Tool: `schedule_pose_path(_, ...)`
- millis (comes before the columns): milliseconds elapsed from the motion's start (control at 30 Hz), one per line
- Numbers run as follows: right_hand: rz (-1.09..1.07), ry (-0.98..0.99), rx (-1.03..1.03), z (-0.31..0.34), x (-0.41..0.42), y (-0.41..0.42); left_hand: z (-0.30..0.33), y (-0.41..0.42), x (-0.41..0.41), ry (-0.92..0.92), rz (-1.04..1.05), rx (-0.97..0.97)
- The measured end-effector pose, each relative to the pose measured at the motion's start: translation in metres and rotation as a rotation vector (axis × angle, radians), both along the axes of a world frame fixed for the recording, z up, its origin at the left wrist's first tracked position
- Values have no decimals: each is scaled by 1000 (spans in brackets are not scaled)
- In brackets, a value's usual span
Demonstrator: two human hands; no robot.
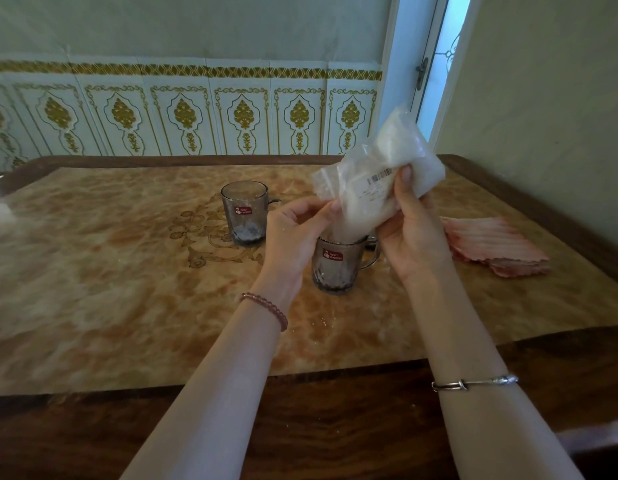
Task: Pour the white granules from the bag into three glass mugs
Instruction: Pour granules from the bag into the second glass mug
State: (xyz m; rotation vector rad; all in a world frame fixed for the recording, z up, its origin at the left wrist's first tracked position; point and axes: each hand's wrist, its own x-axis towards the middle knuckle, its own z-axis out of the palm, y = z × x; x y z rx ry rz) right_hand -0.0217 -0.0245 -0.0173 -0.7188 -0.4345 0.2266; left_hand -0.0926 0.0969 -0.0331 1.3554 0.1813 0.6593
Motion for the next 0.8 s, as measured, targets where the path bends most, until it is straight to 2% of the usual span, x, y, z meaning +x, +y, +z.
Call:
schedule_pose_path(167,-8,-16,49,3,3,-7,3,4,-2,-36,14,-83)
schedule_pose_path(333,3,-5,-1,2,-2,-1,0,-3,0,10,-18,-32)
schedule_pose_path(567,-26,-13,23,5,-1,-6,2,6,0,-32,16,-94)
schedule_pose_path(800,-36,-14,-52,4,-6,0,-1,0,0,4,-13,-50)
